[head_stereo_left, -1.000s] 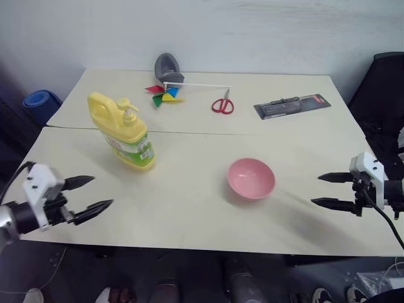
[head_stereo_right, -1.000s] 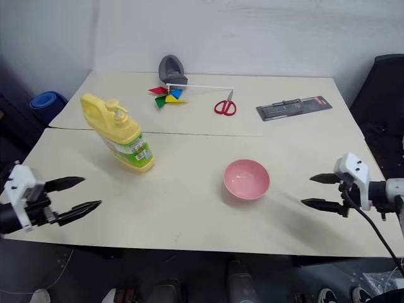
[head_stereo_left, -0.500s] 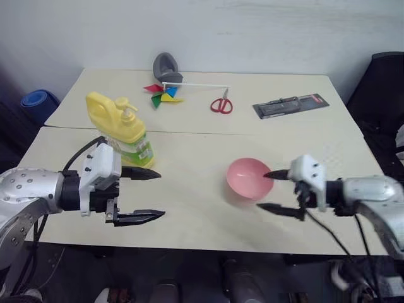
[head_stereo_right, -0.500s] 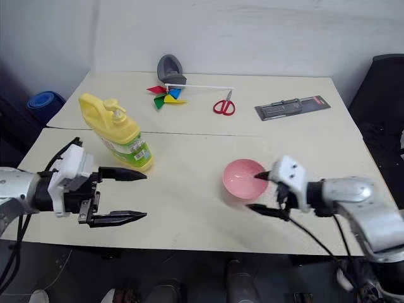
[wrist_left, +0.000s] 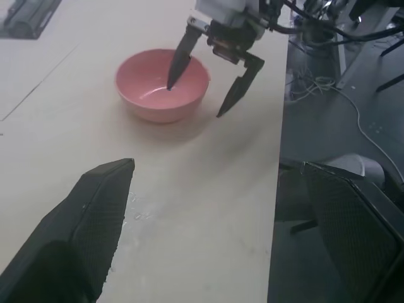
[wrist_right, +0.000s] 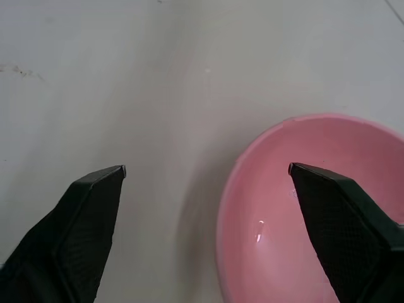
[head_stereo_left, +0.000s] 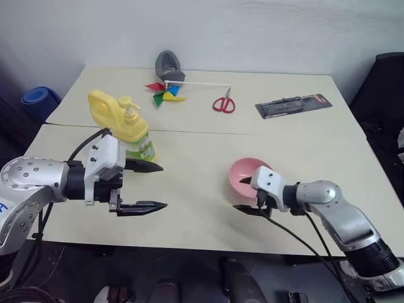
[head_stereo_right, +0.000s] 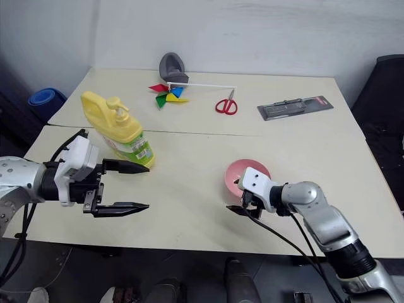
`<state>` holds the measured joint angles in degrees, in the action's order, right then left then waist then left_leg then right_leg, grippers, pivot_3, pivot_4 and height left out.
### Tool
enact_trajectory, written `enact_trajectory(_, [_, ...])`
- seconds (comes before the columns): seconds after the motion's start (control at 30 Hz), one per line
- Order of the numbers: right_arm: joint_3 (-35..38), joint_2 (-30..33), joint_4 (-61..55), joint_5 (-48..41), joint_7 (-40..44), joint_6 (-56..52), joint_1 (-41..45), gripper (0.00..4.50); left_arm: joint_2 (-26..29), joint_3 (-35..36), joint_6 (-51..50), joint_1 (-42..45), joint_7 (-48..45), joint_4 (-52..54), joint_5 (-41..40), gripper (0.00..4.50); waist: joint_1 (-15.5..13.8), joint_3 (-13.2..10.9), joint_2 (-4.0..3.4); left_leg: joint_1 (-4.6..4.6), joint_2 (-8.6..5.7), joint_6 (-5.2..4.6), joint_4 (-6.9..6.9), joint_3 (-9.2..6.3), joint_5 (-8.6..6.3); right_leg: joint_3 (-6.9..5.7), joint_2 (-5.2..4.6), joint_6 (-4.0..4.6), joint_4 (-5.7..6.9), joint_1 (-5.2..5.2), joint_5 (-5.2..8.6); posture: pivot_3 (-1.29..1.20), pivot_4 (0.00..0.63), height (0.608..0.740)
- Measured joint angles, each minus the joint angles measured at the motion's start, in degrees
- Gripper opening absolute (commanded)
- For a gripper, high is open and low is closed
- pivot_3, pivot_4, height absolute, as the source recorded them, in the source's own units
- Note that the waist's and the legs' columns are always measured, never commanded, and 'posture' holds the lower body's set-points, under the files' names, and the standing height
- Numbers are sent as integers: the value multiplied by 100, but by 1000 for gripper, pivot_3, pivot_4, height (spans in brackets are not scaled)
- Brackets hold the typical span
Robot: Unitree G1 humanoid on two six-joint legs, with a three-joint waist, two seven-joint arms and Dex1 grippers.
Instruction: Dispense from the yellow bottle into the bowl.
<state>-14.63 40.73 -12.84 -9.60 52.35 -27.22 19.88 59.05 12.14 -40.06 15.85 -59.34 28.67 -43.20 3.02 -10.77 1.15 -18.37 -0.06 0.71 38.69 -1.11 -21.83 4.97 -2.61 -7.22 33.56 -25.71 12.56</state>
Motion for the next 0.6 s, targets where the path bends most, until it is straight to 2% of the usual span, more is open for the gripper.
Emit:
enact_trajectory(0.03, [-41, -28, 33, 54, -30, 34, 0, 3246, -37, -5, 7, 26, 36, -1, 26, 4500, -1, 0, 0, -2, 0, 0, 3, -1, 0, -1, 0, -1, 0, 0, -1, 0, 150, 740])
enact_trajectory(0.2, [-90, -66, 512, 387, -144, 326, 82, 3246, -174, -42, 116, 127, 228, -13, 208, 4500, 0, 0, 0, -5, -1, 6, 22, -1, -5, 0, 0, -5, 1, 1, -3, 0, 150, 740])
enact_trajectory(0.23, [-89, -69, 609, 401, -135, 360, 116, 3081, -174, -49, 116, 137, 229, -16, 223, 4500, 1, 0, 0, -5, -1, 6, 24, 0, -5, 0, 0, -6, 1, 1, -3, 0, 150, 740])
enact_trajectory(0.33, [-83, -71, 679, 409, -64, 444, 127, 2286, -174, -50, 116, 148, 227, -15, 227, 4500, 12, 0, 0, -4, 1, 6, 24, -1, -5, 0, 3, -6, 3, 1, -3, 0, 150, 740])
enact_trajectory(0.53, [-82, -70, 679, 476, 50, 577, 125, 213, -174, -128, 173, 148, 203, -84, 344, 4500, 9, 0, 0, -3, 1, 5, 27, -1, -5, 0, 3, -6, 11, 1, -3, 0, 150, 740])
enact_trajectory(0.6, [-64, -71, 664, 510, 30, 597, 124, 213, -181, -179, 181, 191, 177, -161, 366, 4500, 7, 0, 0, -3, 1, 5, 27, -1, -5, 0, 3, -6, 13, 2, -3, 0, 150, 740])
